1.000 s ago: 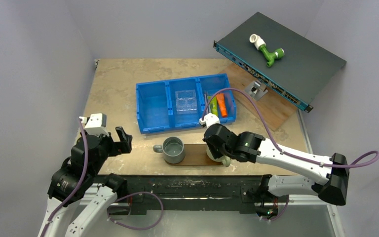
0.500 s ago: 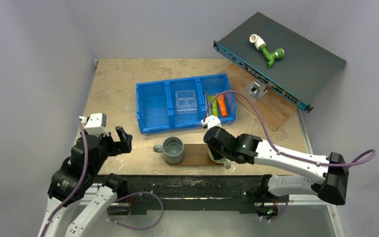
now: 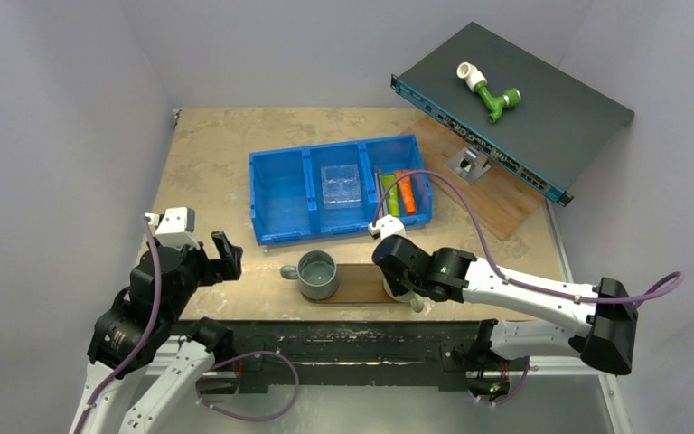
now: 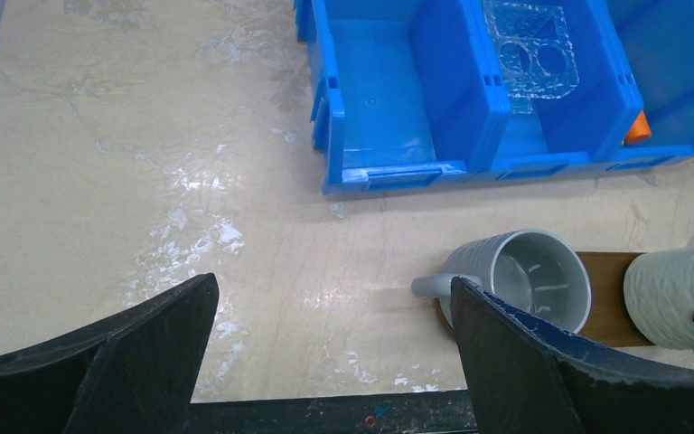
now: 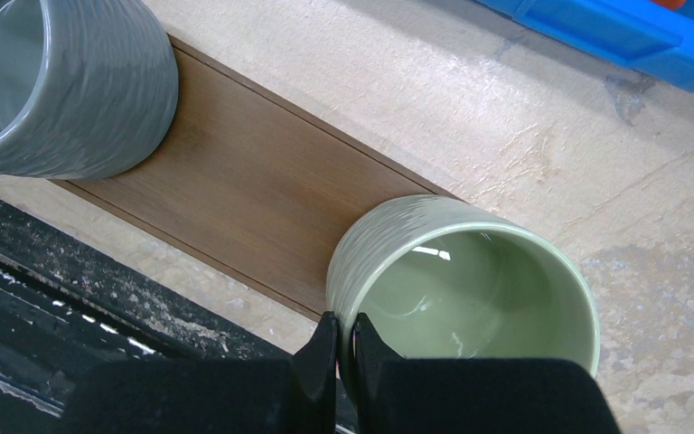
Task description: Prepare toiletry sets of a toothbrush and toothpaste on the tray
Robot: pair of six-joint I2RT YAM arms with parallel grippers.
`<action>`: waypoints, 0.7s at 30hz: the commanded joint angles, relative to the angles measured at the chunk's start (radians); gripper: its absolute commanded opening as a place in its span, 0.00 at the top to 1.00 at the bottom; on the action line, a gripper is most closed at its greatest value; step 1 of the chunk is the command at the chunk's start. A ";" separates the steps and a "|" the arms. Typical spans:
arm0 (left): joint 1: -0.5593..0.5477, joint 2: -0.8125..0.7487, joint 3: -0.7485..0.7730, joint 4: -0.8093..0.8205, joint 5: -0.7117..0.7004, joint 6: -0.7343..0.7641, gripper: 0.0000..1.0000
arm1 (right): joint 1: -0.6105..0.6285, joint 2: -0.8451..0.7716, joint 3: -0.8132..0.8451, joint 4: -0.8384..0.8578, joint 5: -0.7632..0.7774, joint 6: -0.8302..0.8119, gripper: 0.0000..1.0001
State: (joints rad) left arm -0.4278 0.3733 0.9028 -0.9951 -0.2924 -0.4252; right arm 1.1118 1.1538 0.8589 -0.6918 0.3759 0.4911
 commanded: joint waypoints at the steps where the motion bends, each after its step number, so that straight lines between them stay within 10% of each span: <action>1: 0.000 0.006 0.000 0.035 0.000 0.017 0.00 | 0.003 -0.007 0.011 0.064 0.038 0.007 1.00; 10: 0.000 0.004 0.001 0.034 -0.001 0.017 0.00 | 0.003 0.014 0.005 0.073 0.028 0.006 0.97; 21: 0.000 0.009 0.000 0.035 -0.001 0.020 0.00 | 0.003 0.010 0.044 0.042 0.040 -0.008 0.65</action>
State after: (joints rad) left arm -0.4278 0.3733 0.9028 -0.9951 -0.2924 -0.4248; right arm 1.1122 1.1786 0.8577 -0.6601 0.3775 0.4892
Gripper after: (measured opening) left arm 0.998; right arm 0.306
